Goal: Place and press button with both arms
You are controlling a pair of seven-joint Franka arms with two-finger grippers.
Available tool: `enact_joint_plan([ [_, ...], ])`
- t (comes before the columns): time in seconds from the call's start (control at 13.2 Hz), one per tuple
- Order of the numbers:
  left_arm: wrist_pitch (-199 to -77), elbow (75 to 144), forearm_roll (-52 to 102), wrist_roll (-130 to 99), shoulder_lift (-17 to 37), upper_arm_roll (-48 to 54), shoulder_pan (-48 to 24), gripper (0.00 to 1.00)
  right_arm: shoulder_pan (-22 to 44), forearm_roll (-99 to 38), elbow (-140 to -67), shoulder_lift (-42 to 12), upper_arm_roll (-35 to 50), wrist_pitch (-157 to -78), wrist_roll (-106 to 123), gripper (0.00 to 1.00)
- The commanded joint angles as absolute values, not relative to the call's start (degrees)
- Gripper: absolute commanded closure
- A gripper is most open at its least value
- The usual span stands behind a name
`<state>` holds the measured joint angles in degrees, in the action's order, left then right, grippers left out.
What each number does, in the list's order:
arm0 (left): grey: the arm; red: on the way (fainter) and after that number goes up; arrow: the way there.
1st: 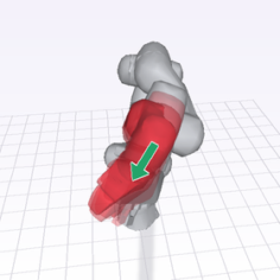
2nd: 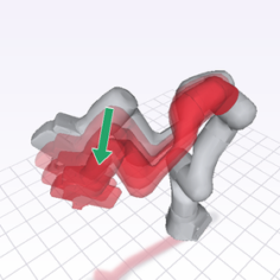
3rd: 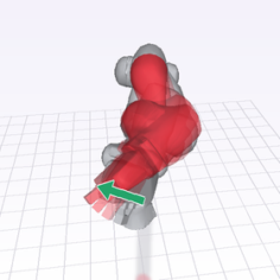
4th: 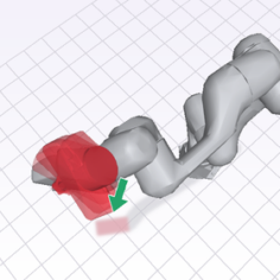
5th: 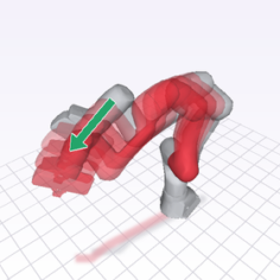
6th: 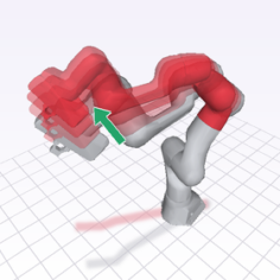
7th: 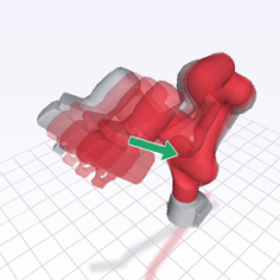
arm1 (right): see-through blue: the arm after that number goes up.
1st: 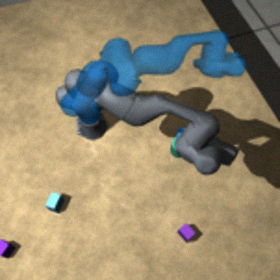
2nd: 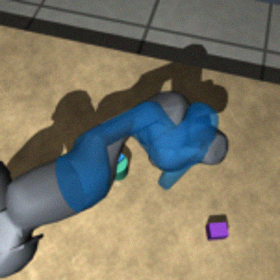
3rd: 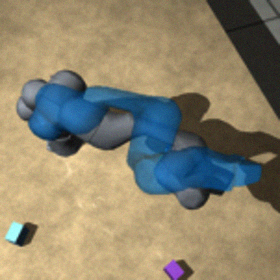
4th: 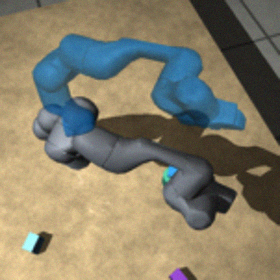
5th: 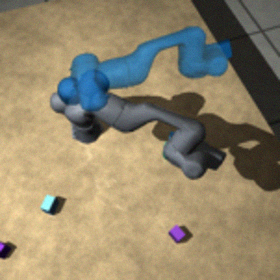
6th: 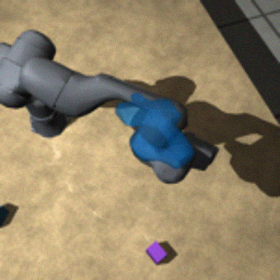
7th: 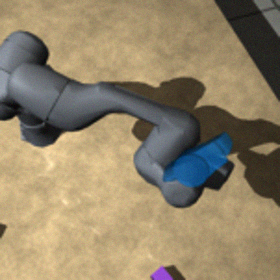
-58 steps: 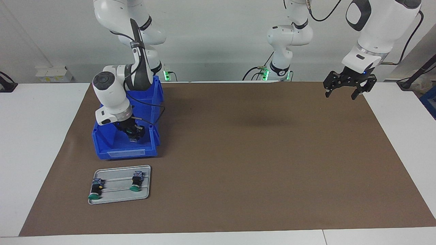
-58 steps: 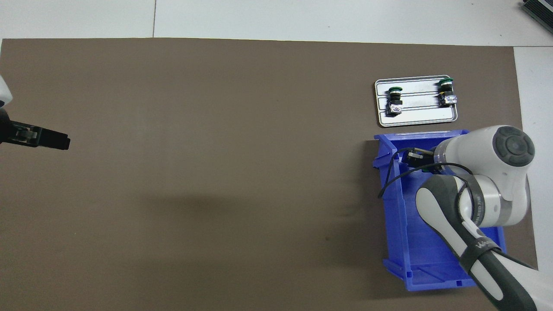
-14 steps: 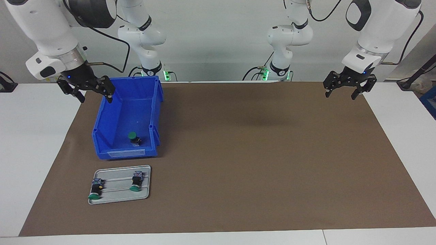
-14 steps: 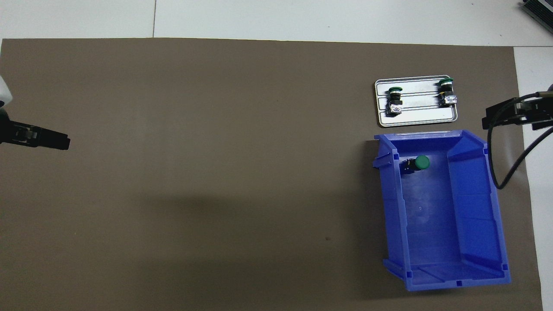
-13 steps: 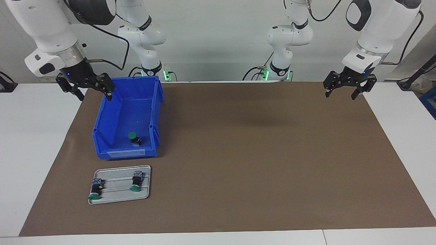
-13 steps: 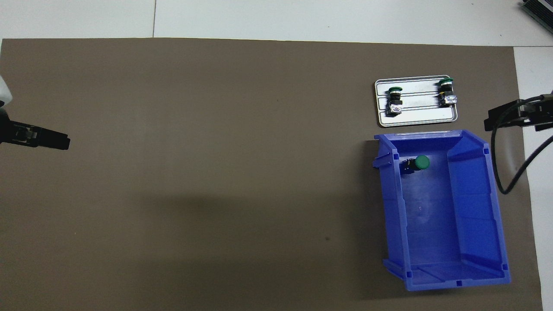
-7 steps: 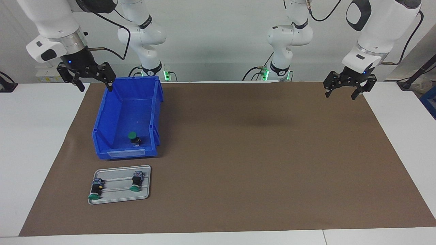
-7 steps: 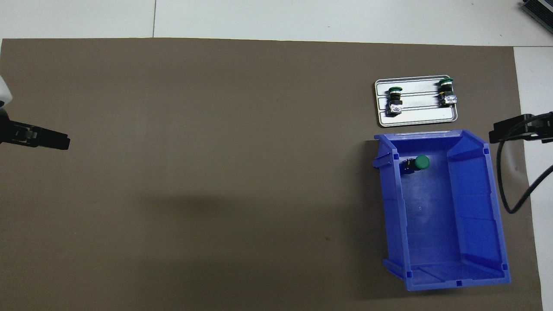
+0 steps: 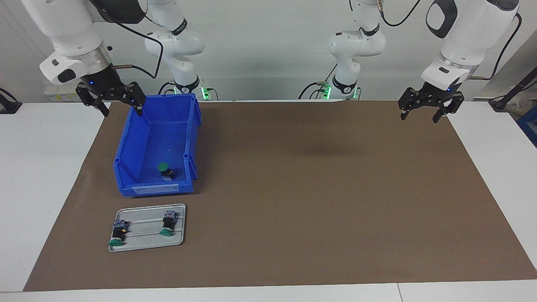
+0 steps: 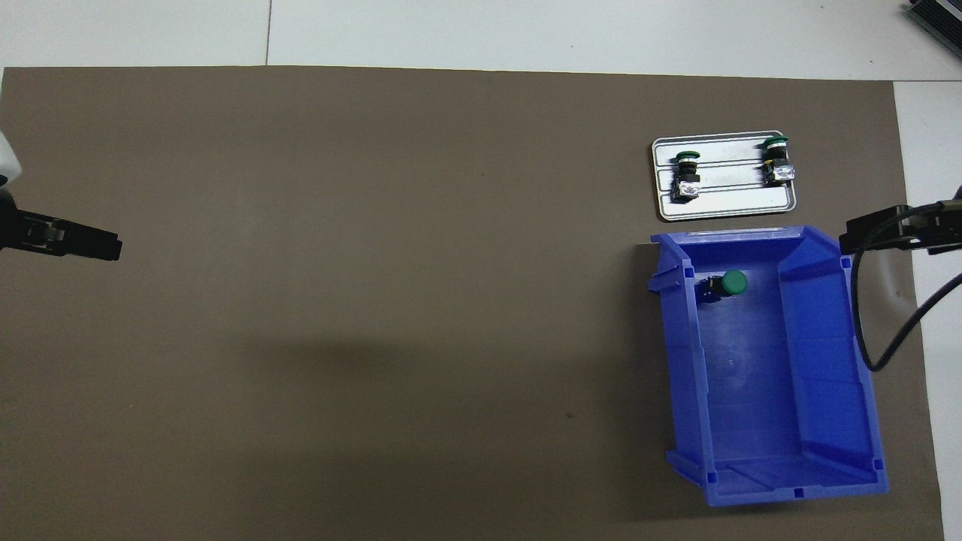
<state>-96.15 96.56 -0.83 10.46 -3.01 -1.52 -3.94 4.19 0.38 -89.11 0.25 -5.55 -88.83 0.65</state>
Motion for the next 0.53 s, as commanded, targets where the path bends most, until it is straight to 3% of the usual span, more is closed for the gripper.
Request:
enact_joint_plan([
  [0.0, -96.9, 98.7, -1.5, 10.2, -4.7, -1.0, -3.3, 0.00, 4.7, -1.1, -89.2, 1.1, -5.8, -89.7, 1.3, 0.02],
  [0.45, -96.9, 98.7, -1.5, 10.2, -4.7, -1.0, -3.3, 0.00, 4.0, -1.0, -89.4, 1.4, -5.9, -88.3, 1.4, 0.02],
])
